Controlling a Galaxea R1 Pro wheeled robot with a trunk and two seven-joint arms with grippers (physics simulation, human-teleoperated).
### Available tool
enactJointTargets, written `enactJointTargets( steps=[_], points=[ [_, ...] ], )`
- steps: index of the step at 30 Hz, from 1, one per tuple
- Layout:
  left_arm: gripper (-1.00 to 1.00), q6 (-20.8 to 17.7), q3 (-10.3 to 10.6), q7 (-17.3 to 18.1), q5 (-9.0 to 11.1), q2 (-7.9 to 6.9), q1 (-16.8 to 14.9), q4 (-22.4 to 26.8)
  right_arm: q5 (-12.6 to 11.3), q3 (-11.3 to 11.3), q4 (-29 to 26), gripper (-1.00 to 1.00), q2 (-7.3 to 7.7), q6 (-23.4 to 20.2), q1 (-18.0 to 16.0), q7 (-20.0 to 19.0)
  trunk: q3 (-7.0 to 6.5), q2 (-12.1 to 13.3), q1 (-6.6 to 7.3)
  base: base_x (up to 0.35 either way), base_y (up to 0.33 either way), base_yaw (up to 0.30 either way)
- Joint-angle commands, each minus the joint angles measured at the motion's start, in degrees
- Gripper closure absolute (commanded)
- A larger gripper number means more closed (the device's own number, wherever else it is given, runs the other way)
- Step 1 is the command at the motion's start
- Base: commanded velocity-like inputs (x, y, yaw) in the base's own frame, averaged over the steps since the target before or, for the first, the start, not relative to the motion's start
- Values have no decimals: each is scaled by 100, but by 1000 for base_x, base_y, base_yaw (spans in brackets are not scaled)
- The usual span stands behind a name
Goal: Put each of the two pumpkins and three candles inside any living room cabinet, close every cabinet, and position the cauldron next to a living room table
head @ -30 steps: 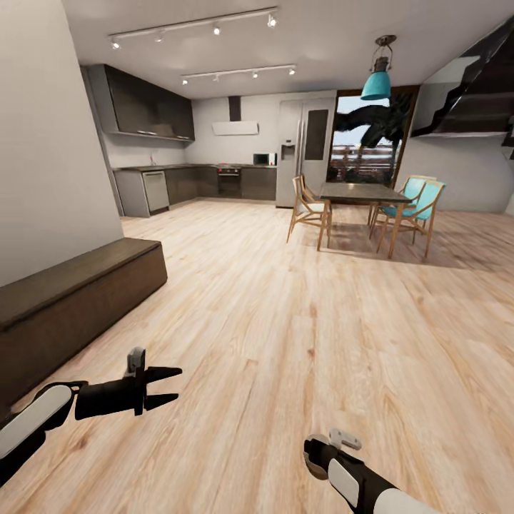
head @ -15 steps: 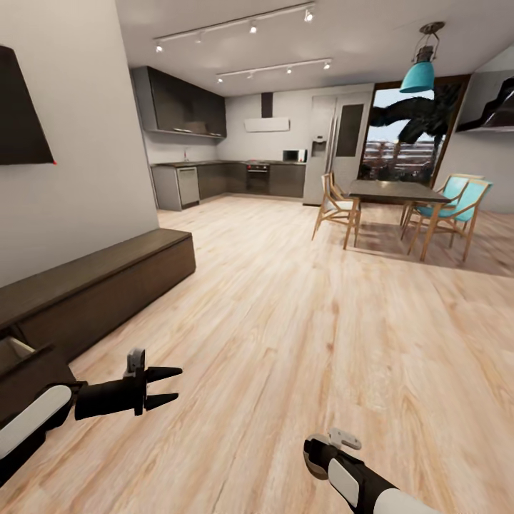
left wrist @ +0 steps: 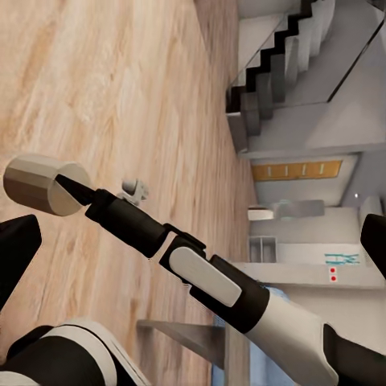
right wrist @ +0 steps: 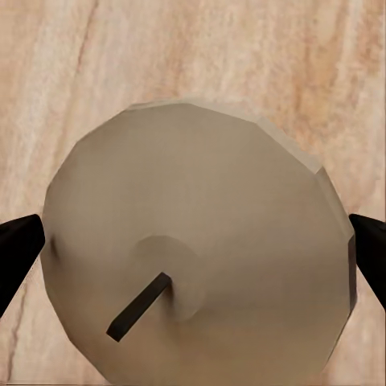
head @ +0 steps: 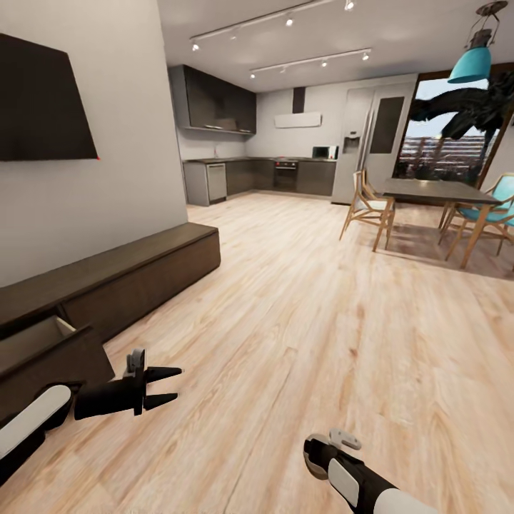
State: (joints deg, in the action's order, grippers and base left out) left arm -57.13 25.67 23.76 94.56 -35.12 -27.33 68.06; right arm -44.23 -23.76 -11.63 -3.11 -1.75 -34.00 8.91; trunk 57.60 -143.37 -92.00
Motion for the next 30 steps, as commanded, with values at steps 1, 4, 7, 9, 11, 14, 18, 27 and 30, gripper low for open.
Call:
enactJointTargets(
  steps=[1,4,7,9,11,14,18,27,30],
  points=[
    [-100,1,17,50,-25,-4,-9,-8,-34,-49,-15,100,4,-18,-1,40,10,-3,1,6,2,253],
    [-100,1,17,50,-23,-4,-11,-11,-34,-49,-15,100,4,-18,-1,40,25,-3,1,2,1,253],
    [-100,1,17,52,-19,-4,-10,-8,-34,-49,-15,100,4,-18,-1,40,40,-3,1,1,0,253],
    [-100,1,17,52,-17,-4,-10,-10,-34,-49,-15,100,4,-18,-1,40,50,-3,1,0,0,253],
    [-100,1,17,52,-17,-4,-10,-7,-34,-49,-15,100,4,-18,-1,40,60,-3,1,0,0,253],
    [-100,0,17,50,-17,-4,-10,-8,-34,-49,-15,100,4,-18,-1,40,74,-3,1,0,0,253],
    [-100,0,17,51,-17,-4,-10,-11,-34,-49,-15,100,4,-18,-1,40,94,-3,1,0,0,253],
    [-100,1,17,52,-12,-4,-9,-9,-34,-49,-15,100,4,-18,-1,40,139,-3,1,0,0,253],
    [-100,1,17,53,-9,-4,-9,-11,-31,-49,-15,100,4,-17,-1,40,153,-3,1,0,0,253]
  ],
)
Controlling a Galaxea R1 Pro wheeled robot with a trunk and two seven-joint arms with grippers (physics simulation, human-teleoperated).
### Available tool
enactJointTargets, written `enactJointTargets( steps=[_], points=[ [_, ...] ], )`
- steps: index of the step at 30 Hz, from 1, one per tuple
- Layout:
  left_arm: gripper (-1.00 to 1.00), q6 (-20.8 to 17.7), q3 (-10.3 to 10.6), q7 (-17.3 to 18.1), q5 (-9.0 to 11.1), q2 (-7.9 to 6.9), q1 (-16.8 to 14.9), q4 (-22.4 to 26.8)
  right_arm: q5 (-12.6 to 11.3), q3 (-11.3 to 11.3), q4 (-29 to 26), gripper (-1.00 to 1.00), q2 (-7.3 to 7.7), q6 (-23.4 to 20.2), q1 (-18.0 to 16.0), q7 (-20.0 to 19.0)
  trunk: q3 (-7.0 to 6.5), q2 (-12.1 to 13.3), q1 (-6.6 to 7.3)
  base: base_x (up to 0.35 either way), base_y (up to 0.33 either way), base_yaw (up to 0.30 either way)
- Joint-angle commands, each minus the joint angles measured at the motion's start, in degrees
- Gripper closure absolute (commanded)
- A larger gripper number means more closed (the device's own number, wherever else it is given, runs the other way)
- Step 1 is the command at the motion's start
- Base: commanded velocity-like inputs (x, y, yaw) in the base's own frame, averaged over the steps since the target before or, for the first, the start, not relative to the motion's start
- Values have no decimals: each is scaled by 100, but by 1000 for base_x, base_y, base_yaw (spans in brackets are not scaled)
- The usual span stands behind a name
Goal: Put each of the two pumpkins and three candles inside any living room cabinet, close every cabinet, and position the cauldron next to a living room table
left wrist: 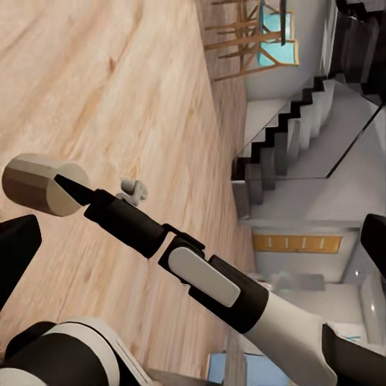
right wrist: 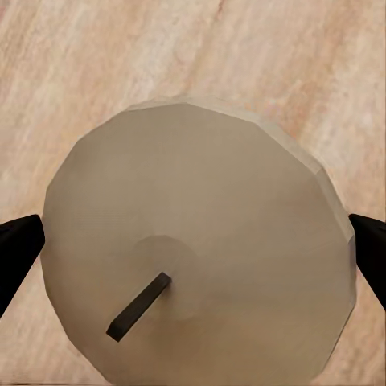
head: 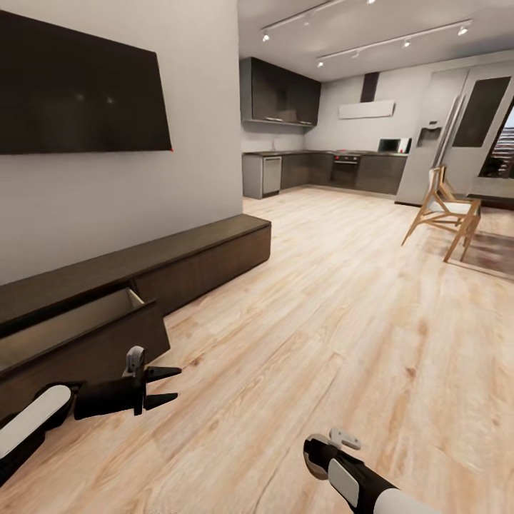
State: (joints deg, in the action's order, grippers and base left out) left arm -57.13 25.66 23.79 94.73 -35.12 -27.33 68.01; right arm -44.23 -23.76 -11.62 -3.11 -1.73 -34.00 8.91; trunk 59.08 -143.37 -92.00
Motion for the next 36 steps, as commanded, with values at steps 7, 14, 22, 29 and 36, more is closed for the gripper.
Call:
enactJointTargets(
  steps=[7,14,22,29,36],
  points=[
    [-100,1,18,48,-25,-1,-10,-6,-33,-50,-15,100,4,-14,-2,40,40,-2,2,0,0,253],
    [-100,1,16,55,-17,5,-9,-4,-32,-50,-15,100,4,-15,-2,40,74,-2,2,0,0,253],
    [-100,1,18,55,-16,4,-9,0,-33,-50,-15,100,4,-13,-2,32,114,-2,2,0,0,253],
    [-100,1,9,55,-15,0,-9,-7,-33,-50,-15,100,4,-12,-2,32,148,-2,2,0,0,253],
    [-100,1,9,55,-15,-4,-10,-7,-33,-50,-15,100,4,-11,-2,32,183,-2,2,0,0,253]
  ],
)
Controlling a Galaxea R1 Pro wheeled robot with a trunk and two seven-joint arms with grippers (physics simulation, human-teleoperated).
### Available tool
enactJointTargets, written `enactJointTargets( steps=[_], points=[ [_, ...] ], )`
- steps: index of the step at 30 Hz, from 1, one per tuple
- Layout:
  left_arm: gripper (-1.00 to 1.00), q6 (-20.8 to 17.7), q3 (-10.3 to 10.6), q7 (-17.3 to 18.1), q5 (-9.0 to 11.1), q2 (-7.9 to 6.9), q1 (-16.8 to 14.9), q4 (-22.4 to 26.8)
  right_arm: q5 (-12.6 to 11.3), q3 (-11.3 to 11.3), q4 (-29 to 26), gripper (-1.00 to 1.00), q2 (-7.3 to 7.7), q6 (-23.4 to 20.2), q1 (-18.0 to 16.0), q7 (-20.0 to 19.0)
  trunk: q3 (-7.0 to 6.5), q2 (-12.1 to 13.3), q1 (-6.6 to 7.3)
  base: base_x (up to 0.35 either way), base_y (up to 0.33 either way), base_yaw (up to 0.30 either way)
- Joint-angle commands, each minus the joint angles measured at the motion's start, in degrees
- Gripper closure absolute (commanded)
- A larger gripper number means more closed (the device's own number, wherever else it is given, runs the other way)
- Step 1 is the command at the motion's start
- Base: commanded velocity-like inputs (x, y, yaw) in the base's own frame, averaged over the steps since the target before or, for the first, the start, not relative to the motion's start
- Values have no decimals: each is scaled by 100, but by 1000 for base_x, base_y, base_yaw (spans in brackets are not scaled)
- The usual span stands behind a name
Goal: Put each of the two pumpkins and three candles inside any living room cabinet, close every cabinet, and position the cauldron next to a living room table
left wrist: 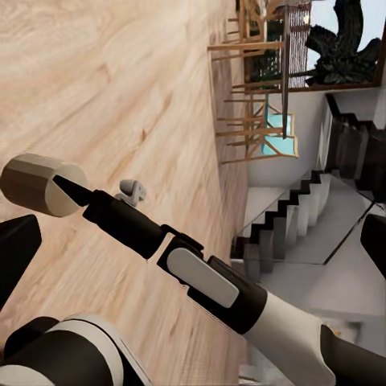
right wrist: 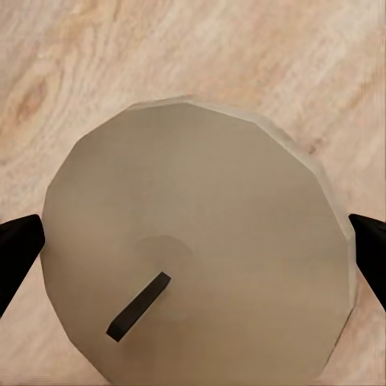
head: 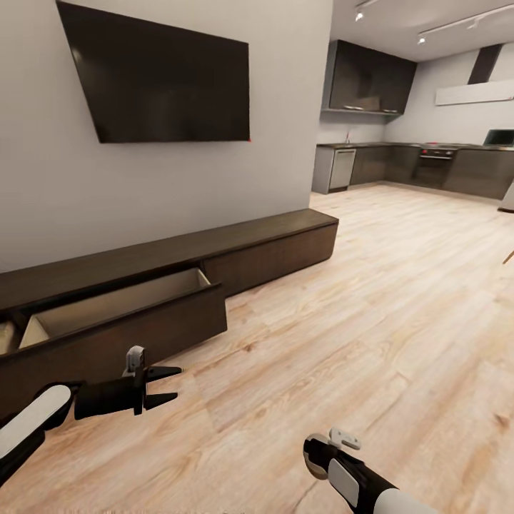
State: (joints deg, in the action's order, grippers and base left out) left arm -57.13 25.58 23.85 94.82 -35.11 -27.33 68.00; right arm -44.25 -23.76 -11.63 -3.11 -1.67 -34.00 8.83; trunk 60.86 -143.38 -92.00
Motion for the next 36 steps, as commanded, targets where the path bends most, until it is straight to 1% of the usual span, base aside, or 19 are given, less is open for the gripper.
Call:
enactJointTargets(
  steps=[1,25,36],
  points=[
    [-100,1,18,50,-25,-1,-9,-6,-31,-50,-15,100,4,-18,-1,40,10,-2,2,0,0,253],
    [-100,1,18,50,-25,5,-9,-6,-31,-50,-15,100,4,-18,-1,40,128,-2,2,1,1,253],
    [-100,1,18,50,-26,5,-9,-6,-31,-50,-15,100,4,-18,-1,40,183,-2,2,67,63,253]
  ],
)
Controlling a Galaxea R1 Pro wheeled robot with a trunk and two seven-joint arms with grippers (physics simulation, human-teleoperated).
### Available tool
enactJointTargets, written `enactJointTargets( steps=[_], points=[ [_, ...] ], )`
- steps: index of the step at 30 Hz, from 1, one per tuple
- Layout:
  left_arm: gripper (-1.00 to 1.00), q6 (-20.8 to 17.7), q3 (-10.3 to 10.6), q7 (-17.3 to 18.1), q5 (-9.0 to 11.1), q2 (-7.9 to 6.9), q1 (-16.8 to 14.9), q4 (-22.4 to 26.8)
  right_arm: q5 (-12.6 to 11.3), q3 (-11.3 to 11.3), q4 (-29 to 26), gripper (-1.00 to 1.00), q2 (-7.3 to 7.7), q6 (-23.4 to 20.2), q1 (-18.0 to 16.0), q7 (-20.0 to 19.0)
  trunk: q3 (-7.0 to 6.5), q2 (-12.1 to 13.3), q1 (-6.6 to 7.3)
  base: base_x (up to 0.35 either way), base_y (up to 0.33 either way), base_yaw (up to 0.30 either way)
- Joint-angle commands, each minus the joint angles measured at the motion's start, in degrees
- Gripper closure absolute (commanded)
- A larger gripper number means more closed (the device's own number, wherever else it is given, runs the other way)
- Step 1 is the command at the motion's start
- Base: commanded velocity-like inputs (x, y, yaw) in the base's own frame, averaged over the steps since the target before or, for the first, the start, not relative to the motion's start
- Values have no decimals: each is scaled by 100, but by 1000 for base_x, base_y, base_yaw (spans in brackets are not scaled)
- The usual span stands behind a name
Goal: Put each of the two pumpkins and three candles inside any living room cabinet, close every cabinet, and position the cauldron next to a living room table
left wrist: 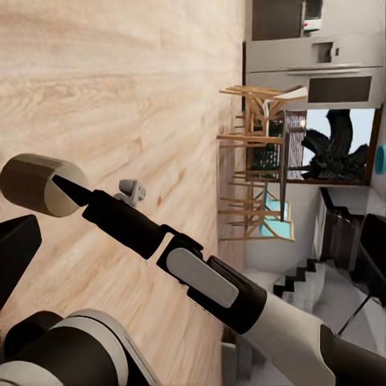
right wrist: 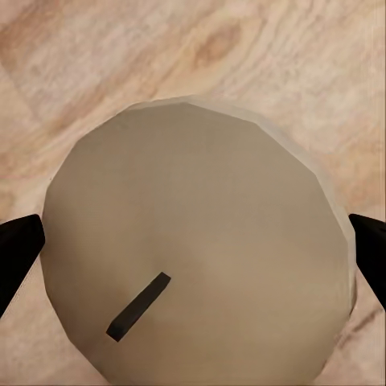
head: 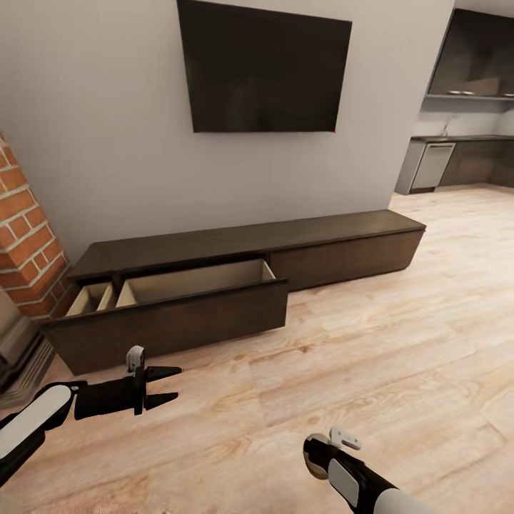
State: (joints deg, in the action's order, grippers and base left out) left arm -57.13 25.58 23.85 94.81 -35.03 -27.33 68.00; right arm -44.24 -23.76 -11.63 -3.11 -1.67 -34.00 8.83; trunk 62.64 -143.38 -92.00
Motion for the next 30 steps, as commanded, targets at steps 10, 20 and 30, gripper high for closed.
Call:
enactJointTargets(
  steps=[10,20,30],
  points=[
    [-100,1,18,50,-24,-4,-9,-6,-32,-50,-15,100,4,-18,-1,40,54,-2,1,2,150,253],
    [-100,1,18,50,-24,-4,-9,-6,-32,-50,-15,100,4,-18,-1,40,103,-2,1,26,278,253],
    [-100,0,18,50,-24,-4,-9,-6,-27,-47,-23,100,12,5,-1,40,135,-2,1,139,284,161]
  ],
)
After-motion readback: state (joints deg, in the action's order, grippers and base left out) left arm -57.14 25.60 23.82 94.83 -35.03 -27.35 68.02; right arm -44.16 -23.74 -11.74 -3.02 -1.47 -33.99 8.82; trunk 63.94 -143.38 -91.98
